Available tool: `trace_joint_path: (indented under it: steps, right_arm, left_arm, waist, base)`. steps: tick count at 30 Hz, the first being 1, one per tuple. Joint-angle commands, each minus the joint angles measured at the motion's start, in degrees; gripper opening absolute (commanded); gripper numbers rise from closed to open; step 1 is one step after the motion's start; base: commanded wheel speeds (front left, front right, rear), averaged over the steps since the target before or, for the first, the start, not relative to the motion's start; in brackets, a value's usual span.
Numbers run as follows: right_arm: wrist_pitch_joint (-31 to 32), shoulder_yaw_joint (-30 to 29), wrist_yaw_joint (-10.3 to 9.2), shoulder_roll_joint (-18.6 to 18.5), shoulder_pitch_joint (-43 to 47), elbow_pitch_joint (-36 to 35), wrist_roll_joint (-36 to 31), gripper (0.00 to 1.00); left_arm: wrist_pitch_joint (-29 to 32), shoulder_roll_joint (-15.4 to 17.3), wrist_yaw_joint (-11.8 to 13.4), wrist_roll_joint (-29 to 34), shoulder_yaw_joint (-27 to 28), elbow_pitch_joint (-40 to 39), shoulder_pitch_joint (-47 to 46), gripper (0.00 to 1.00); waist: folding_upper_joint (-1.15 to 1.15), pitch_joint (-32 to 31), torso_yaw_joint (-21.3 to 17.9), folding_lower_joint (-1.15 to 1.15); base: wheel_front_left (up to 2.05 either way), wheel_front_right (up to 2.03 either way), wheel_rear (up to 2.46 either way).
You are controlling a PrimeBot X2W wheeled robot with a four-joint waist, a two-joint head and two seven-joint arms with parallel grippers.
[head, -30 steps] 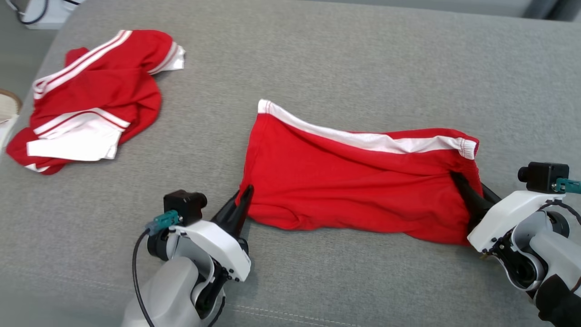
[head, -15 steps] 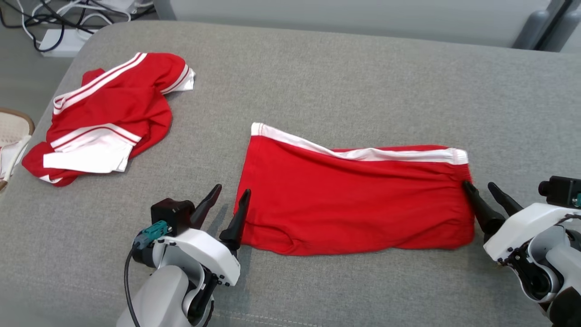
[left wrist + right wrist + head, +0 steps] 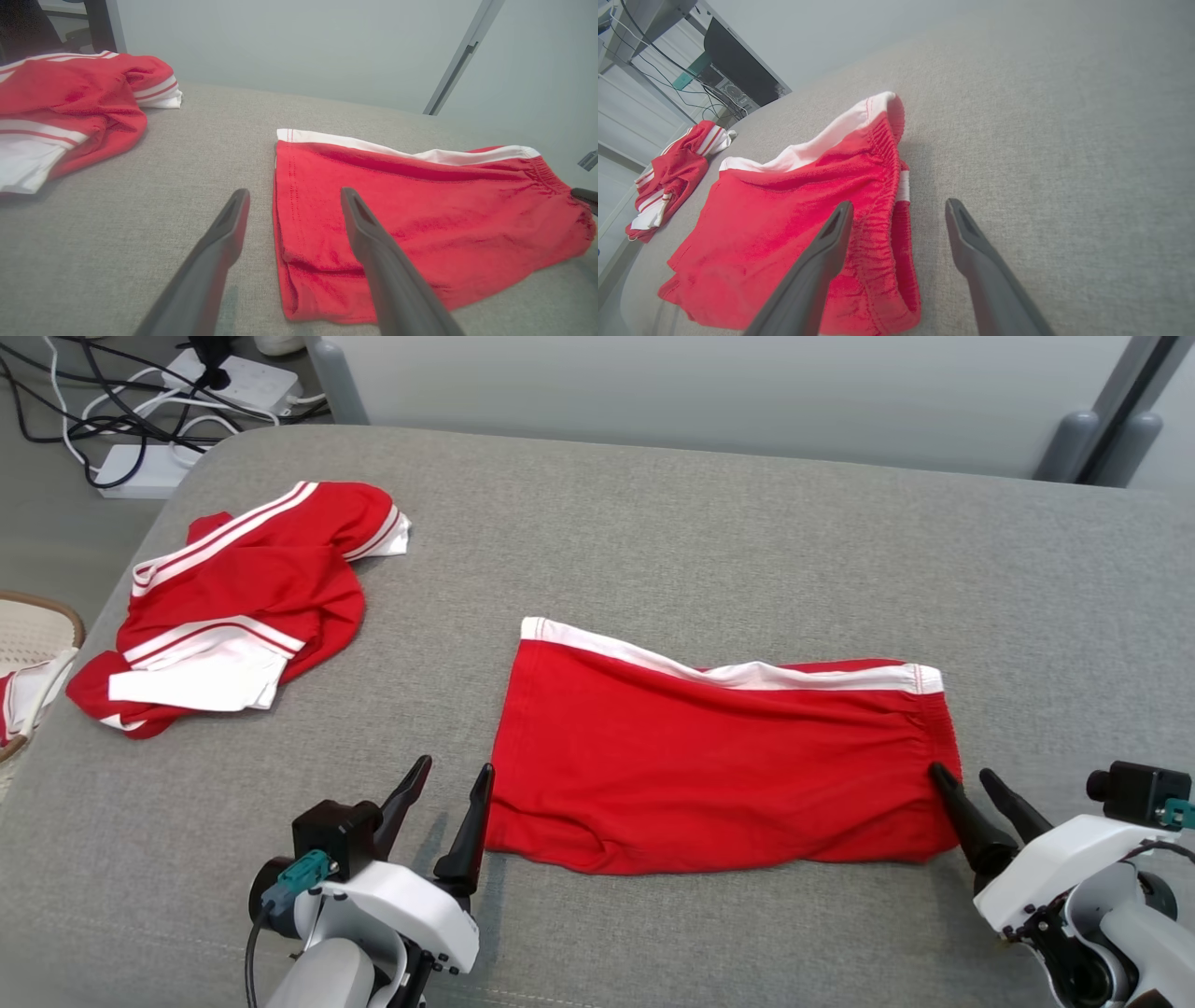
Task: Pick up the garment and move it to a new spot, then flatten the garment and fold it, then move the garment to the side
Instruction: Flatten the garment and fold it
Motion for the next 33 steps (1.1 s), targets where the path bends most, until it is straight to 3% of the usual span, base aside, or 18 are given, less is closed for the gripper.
trace_joint_path:
  steps: [1,19,20,21,23,33]
  right_arm:
    - [-0.8,0.1,0.00,-0.5,1.4,-0.8,-0.5,1.00]
    - [2.9,6.3,0.00,3.4,-1.6,3.5,2.3,1.00]
    - [3.2,6.6,0.00,3.5,-1.9,3.7,2.5,0.89]
    - [3.4,7.0,0.00,3.5,-2.2,3.9,2.5,0.44]
    - [3.5,7.4,0.00,3.6,-2.6,4.6,2.8,0.00]
    - [1.1,6.3,0.00,-1.3,-2.5,5.6,4.5,0.00]
  left_arm:
    - [-0.3,0.5,0.6,1.2,2.5,-2.0,0.2,1.00]
    - [-0.3,-1.1,-0.6,4.5,4.1,-2.8,1.3,1.00]
    - [-0.3,-1.1,-0.7,4.6,4.1,-2.8,1.3,1.00]
    - [-0.3,-1.2,-0.7,4.6,4.2,-2.8,1.3,1.00]
    - [-0.3,-1.3,-0.8,4.7,4.3,-2.8,1.3,1.00]
    - [-0.3,-1.5,-1.1,4.6,4.8,-3.6,1.9,1.00]
  waist:
    - [0.00,0.1,0.6,0.00]
    - [0.00,1.6,6.1,0.00]
    - [0.00,1.7,6.3,0.00]
    - [0.00,1.7,6.3,0.00]
    - [0.00,1.8,6.4,0.00]
    - [0.00,1.4,4.4,0.00]
  base:
    - [0.00,0.00,0.00]
    - [0.00,0.00,0.00]
    - [0.00,0.00,0.00]
    - [0.00,0.00,0.00]
    - [0.00,0.00,0.00]
    - [0.00,0.00,0.00]
